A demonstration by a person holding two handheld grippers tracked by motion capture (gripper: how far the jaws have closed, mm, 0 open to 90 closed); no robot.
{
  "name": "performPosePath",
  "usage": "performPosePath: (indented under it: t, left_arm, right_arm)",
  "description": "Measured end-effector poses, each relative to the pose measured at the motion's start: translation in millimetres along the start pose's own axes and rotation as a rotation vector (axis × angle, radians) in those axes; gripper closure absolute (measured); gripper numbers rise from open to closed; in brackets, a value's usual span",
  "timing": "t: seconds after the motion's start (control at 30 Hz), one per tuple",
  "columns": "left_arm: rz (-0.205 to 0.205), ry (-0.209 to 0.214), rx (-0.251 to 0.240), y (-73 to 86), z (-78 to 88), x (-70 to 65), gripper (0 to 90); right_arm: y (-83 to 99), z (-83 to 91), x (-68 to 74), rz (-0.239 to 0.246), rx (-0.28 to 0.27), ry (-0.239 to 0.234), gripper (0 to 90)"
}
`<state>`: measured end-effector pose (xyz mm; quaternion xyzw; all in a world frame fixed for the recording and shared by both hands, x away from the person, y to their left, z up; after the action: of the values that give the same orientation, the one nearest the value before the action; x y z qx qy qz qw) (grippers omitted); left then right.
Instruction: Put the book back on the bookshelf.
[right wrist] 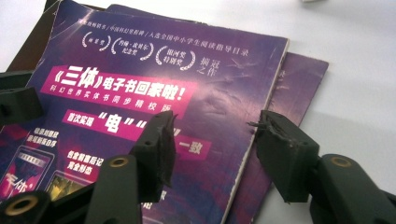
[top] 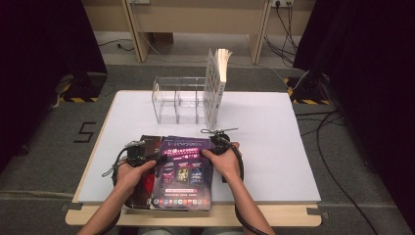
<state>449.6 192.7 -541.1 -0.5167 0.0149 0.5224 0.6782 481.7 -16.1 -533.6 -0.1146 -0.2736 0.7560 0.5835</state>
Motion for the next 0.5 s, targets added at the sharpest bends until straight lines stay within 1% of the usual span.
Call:
performPosePath:
  t: [0.1, 0.17, 0.2, 0.23, 0.33, 0.43, 0.5]
  left_arm:
    - [-0.002, -0.01, -0.001, -0.5, 0.5, 0.1, 52.2]
    - [0.0, -0.022, -0.007, -1.5, 2.0, 0.2, 56.6]
    - [-0.005, -0.027, -0.006, -2.0, 2.7, 0.1, 58.9]
    - [-0.015, -0.028, -0.006, -2.5, 3.3, -0.3, 60.3]
    - [-0.011, -0.03, -0.013, -3.5, 4.8, 0.3, 64.9]
    - [-0.008, -0.035, -0.01, -2.5, 3.7, 1.3, 65.2]
    - [0.009, -0.028, -0.01, -2.1, 3.2, 2.7, 64.5]
  right_arm:
    - [-1.5, -1.4, -0.1, 0.0, -0.013, 0.008, 45.7]
    - [-2.2, -2.1, -0.1, 0.003, -0.017, 0.013, 45.5]
    - [-2.2, -2.1, 0.0, 0.002, -0.016, 0.014, 45.5]
    - [-2.0, -2.1, 0.0, 0.004, -0.017, 0.014, 45.5]
    - [-1.7, -2.0, 0.0, 0.005, -0.022, 0.015, 45.5]
    - [-1.5, -2.0, 0.7, 0.007, -0.022, 0.019, 45.2]
    - [-1.3, -2.1, 0.8, 0.009, -0.025, 0.022, 45.2]
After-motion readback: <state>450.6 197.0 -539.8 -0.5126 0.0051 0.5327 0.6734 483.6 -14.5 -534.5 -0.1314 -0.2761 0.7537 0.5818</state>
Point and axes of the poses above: each handheld gripper's, and its own axes: z roughly backward along the jaws, y roughly out of its underside, x roughly to its left, the point moved 8 cm from there along -z, roughly forward along the jaws, and after that the axes turned 13 degrees about y, right-handed, at the moved point
